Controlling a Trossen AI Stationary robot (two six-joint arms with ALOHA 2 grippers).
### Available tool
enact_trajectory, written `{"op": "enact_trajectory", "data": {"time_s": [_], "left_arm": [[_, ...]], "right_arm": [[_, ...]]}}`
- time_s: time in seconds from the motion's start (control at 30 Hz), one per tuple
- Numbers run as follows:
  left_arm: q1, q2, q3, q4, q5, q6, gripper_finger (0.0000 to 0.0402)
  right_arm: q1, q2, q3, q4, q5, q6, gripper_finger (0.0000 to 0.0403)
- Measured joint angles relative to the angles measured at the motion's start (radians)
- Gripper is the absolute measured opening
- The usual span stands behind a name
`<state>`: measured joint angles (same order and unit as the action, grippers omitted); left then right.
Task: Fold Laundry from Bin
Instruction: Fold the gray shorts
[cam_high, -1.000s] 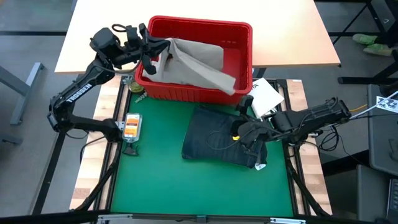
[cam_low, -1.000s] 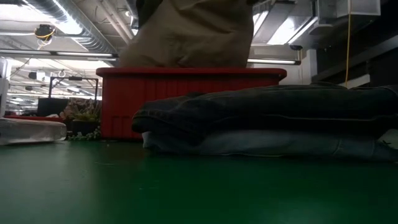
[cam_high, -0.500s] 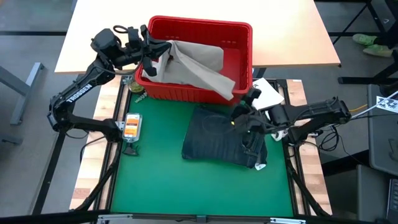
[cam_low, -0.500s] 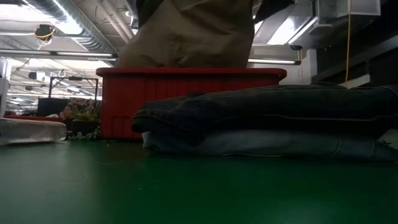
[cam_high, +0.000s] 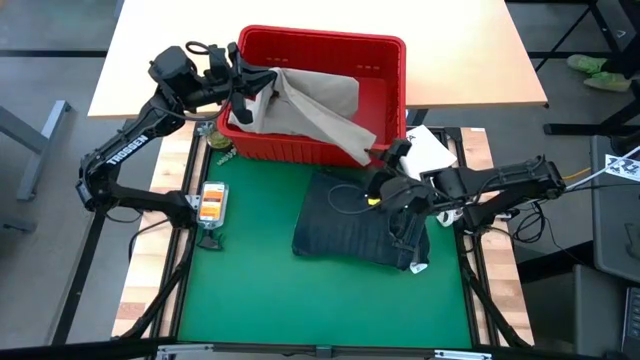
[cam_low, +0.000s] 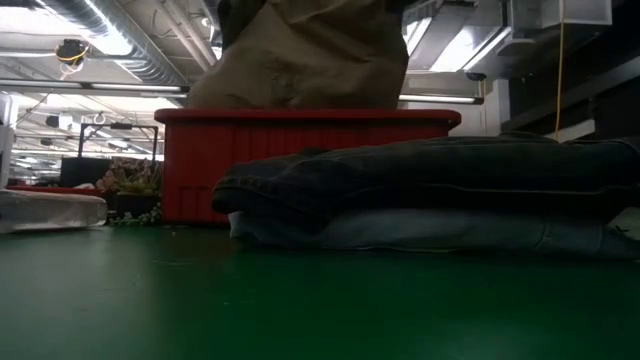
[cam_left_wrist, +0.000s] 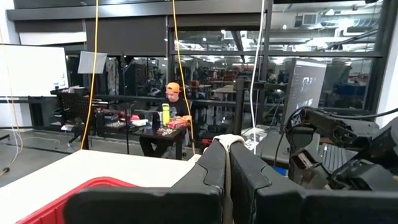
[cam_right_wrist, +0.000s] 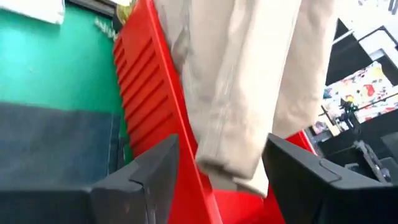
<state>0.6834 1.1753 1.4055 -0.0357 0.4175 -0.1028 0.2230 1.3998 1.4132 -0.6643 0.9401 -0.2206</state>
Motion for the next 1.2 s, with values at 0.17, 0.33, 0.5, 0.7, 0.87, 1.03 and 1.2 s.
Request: {"op": "enact_trajectory", "data": {"time_s": [0.17,0.33,0.5,0.7,0.87,1.03,1.2], "left_arm": [[0.0,0.0,0.0,-0.016,0.0,0.0,0.0],[0.0,0.0,0.0,-0.027,0.0,0.0,0.0],[0.0,0.0,0.0,-0.02,0.059,-0.001,0.0],[0.001,0.0,0.0,-0.016,0.167,-0.022,0.0],[0.001,-0.031,0.0,-0.014,0.266,-0.026,0.0],[0.001,-0.088,0.001,-0.013,0.289,-0.026,0.0],[0.002,-0.152,0.001,-0.014,0.29,-0.057,0.0]], "right_arm": [[-0.001,0.0,0.0,0.07,0.029,-0.047,0.0225],[-0.001,0.0,0.0,0.072,0.023,-0.049,0.0202],[-0.001,0.0,0.0,0.073,-0.032,-0.048,0.0107],[-0.001,-0.023,0.014,0.122,-0.024,-0.112,0.0015],[0.0,-0.03,0.132,0.142,-0.043,-0.172,0.0036],[0.0,-0.029,0.237,0.141,-0.078,-0.26,0.0008],[0.0,-0.028,0.31,0.14,-0.184,-0.28,0.0021]]}}
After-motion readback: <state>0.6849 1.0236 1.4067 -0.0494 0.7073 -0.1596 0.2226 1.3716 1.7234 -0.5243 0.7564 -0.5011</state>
